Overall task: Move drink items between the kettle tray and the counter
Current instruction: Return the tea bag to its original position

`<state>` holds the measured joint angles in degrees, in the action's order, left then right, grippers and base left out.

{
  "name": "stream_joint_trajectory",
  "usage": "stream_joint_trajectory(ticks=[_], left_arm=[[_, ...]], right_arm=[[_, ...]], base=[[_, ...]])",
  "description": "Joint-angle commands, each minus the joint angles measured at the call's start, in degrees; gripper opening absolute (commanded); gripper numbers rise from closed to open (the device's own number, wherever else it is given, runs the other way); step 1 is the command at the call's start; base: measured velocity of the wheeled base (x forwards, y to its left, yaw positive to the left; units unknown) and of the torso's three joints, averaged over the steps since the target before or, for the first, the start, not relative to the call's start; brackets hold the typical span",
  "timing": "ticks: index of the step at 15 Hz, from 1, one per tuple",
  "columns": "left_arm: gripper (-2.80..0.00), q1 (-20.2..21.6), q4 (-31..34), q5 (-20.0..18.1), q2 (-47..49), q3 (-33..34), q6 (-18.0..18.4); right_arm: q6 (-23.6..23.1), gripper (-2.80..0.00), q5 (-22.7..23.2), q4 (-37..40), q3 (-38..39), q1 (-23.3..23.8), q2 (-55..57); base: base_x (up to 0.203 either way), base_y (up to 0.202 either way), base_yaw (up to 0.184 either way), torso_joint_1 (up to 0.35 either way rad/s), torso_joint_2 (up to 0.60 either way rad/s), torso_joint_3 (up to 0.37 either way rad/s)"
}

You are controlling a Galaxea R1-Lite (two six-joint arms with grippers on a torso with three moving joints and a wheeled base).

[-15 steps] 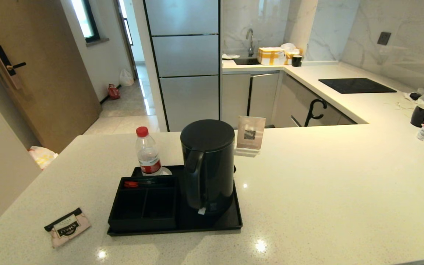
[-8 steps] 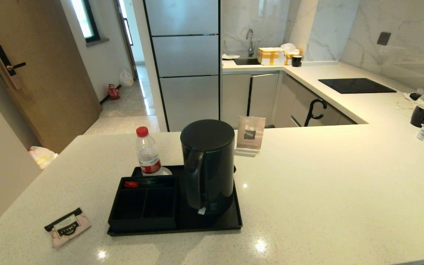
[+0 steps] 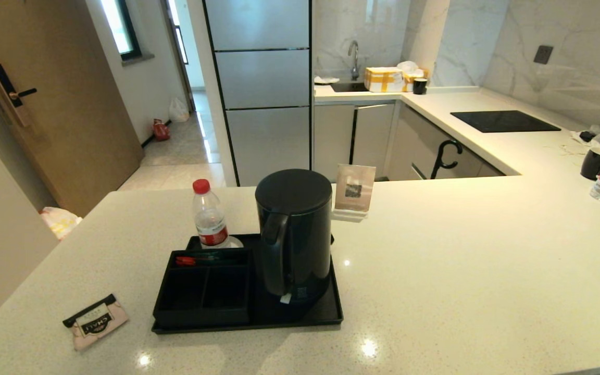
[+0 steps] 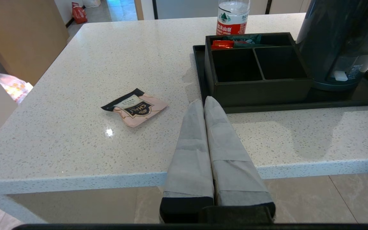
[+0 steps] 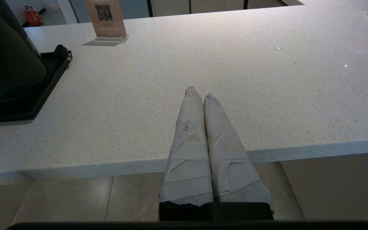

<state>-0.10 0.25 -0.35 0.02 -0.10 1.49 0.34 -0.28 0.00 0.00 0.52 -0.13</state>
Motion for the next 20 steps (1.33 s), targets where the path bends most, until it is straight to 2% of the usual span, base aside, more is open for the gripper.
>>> stream_joint_trajectory(ticks=[1,4,8,10,12,14,17,18,20], left_arm=[[-2.80,0.01,0.01,0.00,-0.11,0.01,0.01],[-2.80,0.01,0.01,-0.19,-0.11,0.01,0.30],[-2.80,0.08,1.79,-0.19,-0.02,-0.79,2.79],[-2.80,0.02,6.55,0.02,0.63,-3.66,2.96],[-2.80,0.03,8.11,0.13,2.15,-5.58,2.71],[-2.80,0.05,10.10,0.29,10.59,-14.94,0.95],[-2.80,0.05,13.27,0.61,30.05,-28.24,-1.00],[-2.80,0.03,13.78,0.67,34.87,-31.14,-1.23],[-2.80,-0.03,9.26,0.55,46.39,-32.29,-0.13]], right_arm=[[0.01,-2.80,-0.07,0.00,0.00,0.00,0.13],[0.01,-2.80,0.02,0.00,-0.02,0.00,0.13],[0.01,-2.80,-0.07,0.00,0.00,0.00,0.13],[0.01,-2.80,-0.07,0.00,0.00,0.00,0.13],[0.01,-2.80,0.02,0.00,0.00,0.00,0.13],[0.01,-2.80,0.02,0.00,0.00,0.00,0.13],[0.01,-2.80,0.02,-0.09,0.00,0.00,0.13],[0.01,-2.80,0.02,-0.09,0.00,0.00,0.13],[0.01,-2.80,0.02,0.00,0.00,0.00,0.13]], base=[[0.000,0.000,0.000,0.000,0.00,0.000],[0.000,0.000,0.000,0.000,0.00,0.000],[0.000,0.000,0.000,0.000,0.00,0.000],[0.000,0.000,0.000,0.000,0.00,0.000],[0.000,0.000,0.000,0.000,0.00,0.000],[0.000,0.000,0.000,0.000,0.00,0.000],[0.000,0.000,0.000,0.000,0.00,0.000],[0.000,0.000,0.000,0.000,0.00,0.000],[0.000,0.000,0.000,0.000,0.00,0.000]])
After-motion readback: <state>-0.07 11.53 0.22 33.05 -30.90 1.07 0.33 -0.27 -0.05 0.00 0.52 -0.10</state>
